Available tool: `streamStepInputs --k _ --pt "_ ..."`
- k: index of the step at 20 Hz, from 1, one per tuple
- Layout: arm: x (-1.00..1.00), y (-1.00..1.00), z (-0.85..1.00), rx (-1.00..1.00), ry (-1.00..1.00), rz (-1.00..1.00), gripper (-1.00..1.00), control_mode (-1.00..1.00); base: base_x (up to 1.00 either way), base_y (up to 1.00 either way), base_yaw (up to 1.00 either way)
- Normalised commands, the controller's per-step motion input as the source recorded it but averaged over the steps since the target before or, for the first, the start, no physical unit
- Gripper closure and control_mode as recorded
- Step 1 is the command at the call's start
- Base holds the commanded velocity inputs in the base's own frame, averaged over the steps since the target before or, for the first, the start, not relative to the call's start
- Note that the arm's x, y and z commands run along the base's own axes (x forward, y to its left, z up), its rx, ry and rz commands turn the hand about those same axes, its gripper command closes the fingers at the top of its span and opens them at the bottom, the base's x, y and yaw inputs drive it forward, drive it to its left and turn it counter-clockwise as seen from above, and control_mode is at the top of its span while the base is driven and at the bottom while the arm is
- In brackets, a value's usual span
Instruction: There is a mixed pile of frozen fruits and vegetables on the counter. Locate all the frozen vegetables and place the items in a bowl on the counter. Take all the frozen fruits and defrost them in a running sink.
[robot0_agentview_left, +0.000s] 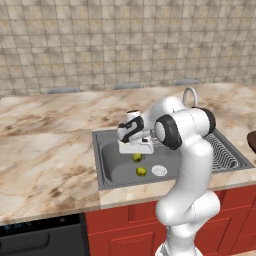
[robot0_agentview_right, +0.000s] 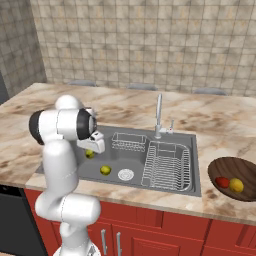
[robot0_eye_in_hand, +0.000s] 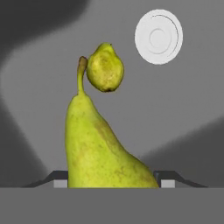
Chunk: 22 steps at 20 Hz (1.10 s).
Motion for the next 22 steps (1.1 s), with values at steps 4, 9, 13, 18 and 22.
streamStepInputs --k 4,9,13,18,22 --pt "0.18 0.06 -0.55 0.05 -0.11 0.08 1.00 -1.00 0.00 0.00 0.00" --pt "0.12 0.00 -0.71 0.03 -0.12 0.05 1.00 -1.00 0.00 0.00 0.00" --pt "0.09 0.02 -0.73 0.03 -0.15 0.04 1.00 -1.00 0.00 0.00 0.00" --pt "0.10 0.09 -0.73 0.08 -0.12 0.03 1.00 -1.00 0.00 0.00 0.00" --pt "0.12 0.00 -0.65 0.08 -0.11 0.00 1.00 -1.00 0.00 0.00 0.00"
